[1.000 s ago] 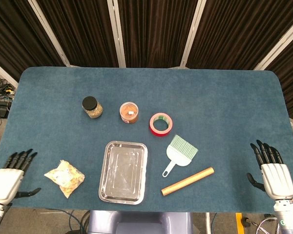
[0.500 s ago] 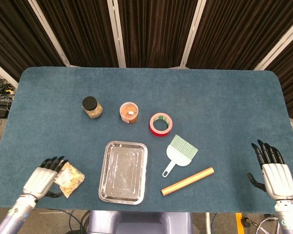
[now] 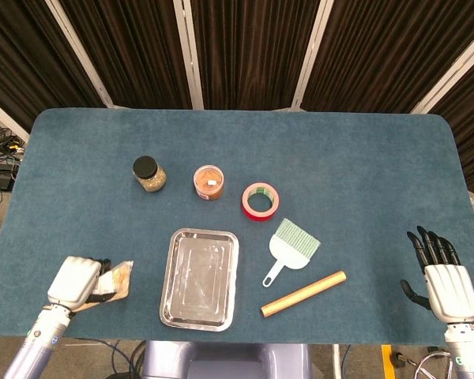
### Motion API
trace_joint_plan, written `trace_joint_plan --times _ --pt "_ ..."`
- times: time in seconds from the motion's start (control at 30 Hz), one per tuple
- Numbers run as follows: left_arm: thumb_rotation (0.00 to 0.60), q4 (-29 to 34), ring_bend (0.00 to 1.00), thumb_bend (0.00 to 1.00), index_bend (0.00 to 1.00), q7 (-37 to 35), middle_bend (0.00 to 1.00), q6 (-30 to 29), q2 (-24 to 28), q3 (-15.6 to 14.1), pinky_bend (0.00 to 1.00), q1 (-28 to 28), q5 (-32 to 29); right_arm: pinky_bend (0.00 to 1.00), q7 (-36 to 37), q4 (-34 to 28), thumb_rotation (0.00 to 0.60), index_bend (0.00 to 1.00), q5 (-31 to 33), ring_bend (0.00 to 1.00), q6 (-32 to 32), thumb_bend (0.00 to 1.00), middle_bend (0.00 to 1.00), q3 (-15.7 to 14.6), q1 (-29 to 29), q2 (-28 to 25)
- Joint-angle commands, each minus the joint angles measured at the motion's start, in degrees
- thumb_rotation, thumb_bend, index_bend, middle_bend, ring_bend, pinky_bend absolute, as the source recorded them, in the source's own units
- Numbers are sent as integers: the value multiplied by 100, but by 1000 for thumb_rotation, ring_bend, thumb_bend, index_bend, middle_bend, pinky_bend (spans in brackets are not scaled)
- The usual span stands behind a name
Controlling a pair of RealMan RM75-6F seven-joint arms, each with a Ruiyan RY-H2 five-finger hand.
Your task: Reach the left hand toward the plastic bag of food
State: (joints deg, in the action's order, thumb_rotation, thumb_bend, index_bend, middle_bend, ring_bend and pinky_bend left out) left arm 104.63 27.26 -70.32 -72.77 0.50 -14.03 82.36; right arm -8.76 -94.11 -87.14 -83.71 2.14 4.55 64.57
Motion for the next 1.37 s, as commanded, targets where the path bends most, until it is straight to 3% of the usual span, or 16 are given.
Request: trace_joint_plan --times 0.03,0.27,0.37,0.43,0.47,0.57,0.67,0.87,1.0,1.13,1.37 --pt "600 475 614 335 630 31 669 -116 152 284 692 -203 179 92 -29 -3 600 0 -11 0 6 303 0 -4 7 10" --pt "600 868 549 300 549 634 585 206 -405 631 636 -720 -57 92 -12 10 600 0 15 0 15 302 0 12 13 6" --pt "600 962 302 226 343 930 315 474 -583 628 439 -907 -350 93 29 22 600 0 31 0 9 302 0 20 9 -6" --pt "600 1026 74 173 118 1246 69 672 -632 584 259 -1038 -598 93 63 24 600 0 38 0 4 302 0 26 6 -18" --pt "600 1074 20 160 44 1377 14 721 -658 565 201 -1082 -712 92 76 26 600 0 35 0 -3 302 0 28 4 -24" --pt "600 1147 0 141 0 1613 0 632 -715 518 121 -1116 -862 93 108 34 600 0 21 0 -27 303 0 27 -6 -37" --pt "600 1125 0 136 0 1616 0 467 -645 485 111 -1077 -840 92 125 35 600 0 15 0 -32 302 0 23 -11 -46" --pt "600 1198 0 135 0 743 0 -152 289 184 111 -548 -424 92 80 15 600 0 12 0 -24 302 0 11 -14 -42" --pt "600 690 0 120 0 -355 0 -776 858 -223 103 34 124 93 31 -9 600 0 16 0 -6 303 0 3 -10 -32" --pt "600 -75 0 94 0 -1484 0 -1283 1091 -519 58 529 411 92 -53 -37 600 0 9 0 25 303 0 -10 4 -1" --pt "600 -866 0 67 0 -2197 0 -1833 1163 -648 0 950 736 93 -149 -39 600 0 24 0 97 302 0 -19 38 31"
